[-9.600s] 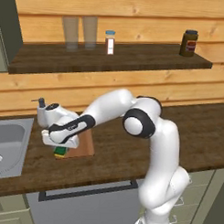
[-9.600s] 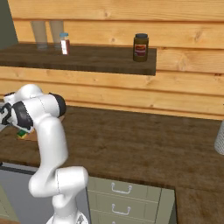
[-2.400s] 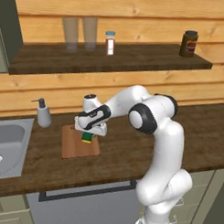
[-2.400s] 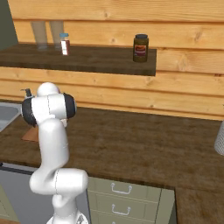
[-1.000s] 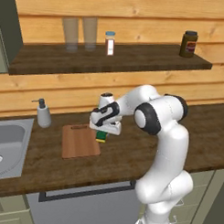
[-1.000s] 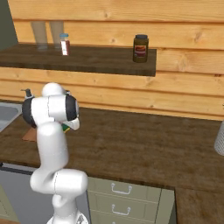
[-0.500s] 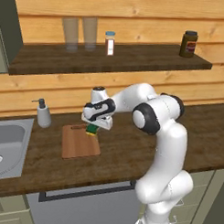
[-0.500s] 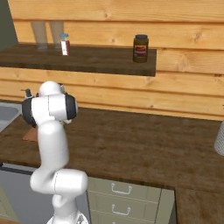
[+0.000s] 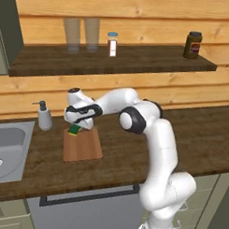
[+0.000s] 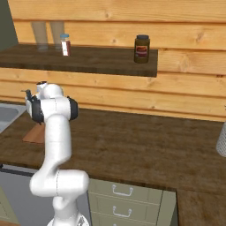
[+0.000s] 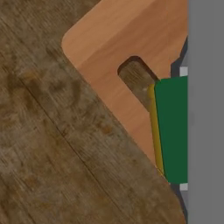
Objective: Pick up the sponge from the counter and clean the cutting board by briefly scrubbing or pressing down on the cutting board. Once finished, release the sponge.
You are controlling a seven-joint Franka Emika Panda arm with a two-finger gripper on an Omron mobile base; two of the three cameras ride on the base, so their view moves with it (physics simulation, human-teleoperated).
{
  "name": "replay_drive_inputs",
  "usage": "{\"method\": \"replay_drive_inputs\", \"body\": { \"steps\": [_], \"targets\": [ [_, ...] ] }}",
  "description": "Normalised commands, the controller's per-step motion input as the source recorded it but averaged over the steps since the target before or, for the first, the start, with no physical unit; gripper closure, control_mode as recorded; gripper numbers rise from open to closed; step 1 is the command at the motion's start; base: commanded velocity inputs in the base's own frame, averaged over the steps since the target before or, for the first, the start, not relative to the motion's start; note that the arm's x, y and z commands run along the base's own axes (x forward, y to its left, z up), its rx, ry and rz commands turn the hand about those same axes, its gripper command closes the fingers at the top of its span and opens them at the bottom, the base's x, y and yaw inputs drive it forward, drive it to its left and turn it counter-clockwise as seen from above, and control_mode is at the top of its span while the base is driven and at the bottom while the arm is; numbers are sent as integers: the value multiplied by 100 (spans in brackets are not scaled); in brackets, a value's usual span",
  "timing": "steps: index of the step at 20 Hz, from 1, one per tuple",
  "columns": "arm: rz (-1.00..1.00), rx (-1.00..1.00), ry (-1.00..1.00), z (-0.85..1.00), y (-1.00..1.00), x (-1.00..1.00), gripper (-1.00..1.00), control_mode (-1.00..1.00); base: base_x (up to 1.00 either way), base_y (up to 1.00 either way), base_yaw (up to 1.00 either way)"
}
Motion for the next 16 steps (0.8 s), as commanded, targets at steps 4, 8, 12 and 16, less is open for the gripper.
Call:
{"method": "replay_drive_inputs", "body": {
  "steps": [4, 8, 12, 16],
  "targets": [
    [0, -1, 0, -1, 27, 51, 100, -100, 0, 0, 0],
    [0, 1, -4, -34, -4, 3, 100, -100, 0, 0, 0],
    [0, 0, -9, -77, -54, -25, 100, -100, 0, 0, 0],
    [0, 3, -16, -90, -74, -35, 100, -100, 0, 0, 0]
  ]
}}
